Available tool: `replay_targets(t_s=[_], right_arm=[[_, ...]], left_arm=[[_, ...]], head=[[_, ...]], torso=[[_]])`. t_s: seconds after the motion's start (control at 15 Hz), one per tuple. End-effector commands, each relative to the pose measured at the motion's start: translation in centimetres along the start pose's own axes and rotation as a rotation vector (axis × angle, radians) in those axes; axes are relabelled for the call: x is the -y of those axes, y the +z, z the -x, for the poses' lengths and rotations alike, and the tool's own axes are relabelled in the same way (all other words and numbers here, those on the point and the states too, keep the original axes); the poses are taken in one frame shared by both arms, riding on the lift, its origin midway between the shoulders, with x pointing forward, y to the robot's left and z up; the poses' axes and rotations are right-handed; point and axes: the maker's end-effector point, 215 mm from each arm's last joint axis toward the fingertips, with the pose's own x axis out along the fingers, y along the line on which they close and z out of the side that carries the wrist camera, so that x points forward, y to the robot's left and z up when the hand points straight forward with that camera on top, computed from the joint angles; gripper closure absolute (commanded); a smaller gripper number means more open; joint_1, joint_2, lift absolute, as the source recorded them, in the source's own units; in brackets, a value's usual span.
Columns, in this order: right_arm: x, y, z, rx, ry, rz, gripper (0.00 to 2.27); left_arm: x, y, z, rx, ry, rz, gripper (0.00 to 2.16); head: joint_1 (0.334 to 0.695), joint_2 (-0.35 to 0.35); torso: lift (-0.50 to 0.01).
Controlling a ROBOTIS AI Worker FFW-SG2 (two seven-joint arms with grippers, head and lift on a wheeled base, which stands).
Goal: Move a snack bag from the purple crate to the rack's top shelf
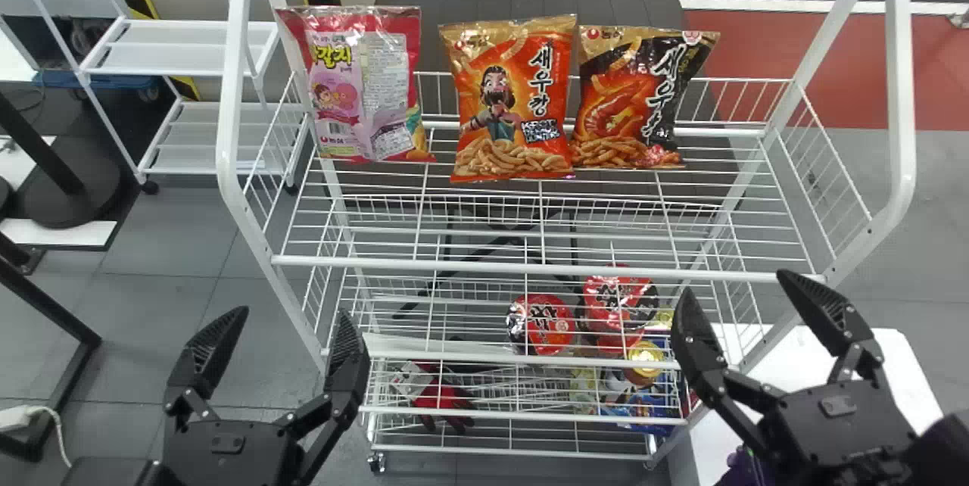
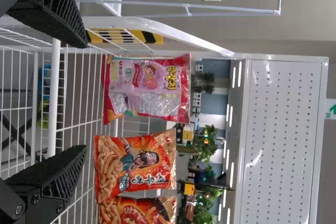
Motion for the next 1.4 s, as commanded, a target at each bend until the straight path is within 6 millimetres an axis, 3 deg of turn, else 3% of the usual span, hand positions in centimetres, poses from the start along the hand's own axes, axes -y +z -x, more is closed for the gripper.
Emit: replay_targets(t_s=[0.0, 0.47, 0.73, 1.33], right_arm=[[-0.3, -0.8, 1.0, -0.018, 0.019, -0.001, 0.17], [-0.6, 0.0, 1.6, 0.010, 0.030, -0.002, 0.17], [-1.4, 0.0, 1.5, 0.010, 0.041, -0.022, 0.17], [-1.0, 0.4, 1.7, 0.026, 0.040, -0.036, 0.17]], left_arm=[[-0.5, 0.2, 0.2, 0.004, 0.012, -0.005, 0.14], [-1.9, 0.4, 0.5, 0.011, 0.046, -0.019, 0.14], [-1.8, 1.3, 0.8, 0.020, 0.046, -0.017, 0.14], [-1.6, 2.1, 1.2, 0.020, 0.041, -0.024, 0.15]], head=[[0.695, 0.005], [0.695, 0.032], [0.695, 0.051], [0.695, 0.055]], torso=[[0.000], [0.000], [0.000], [0.000]])
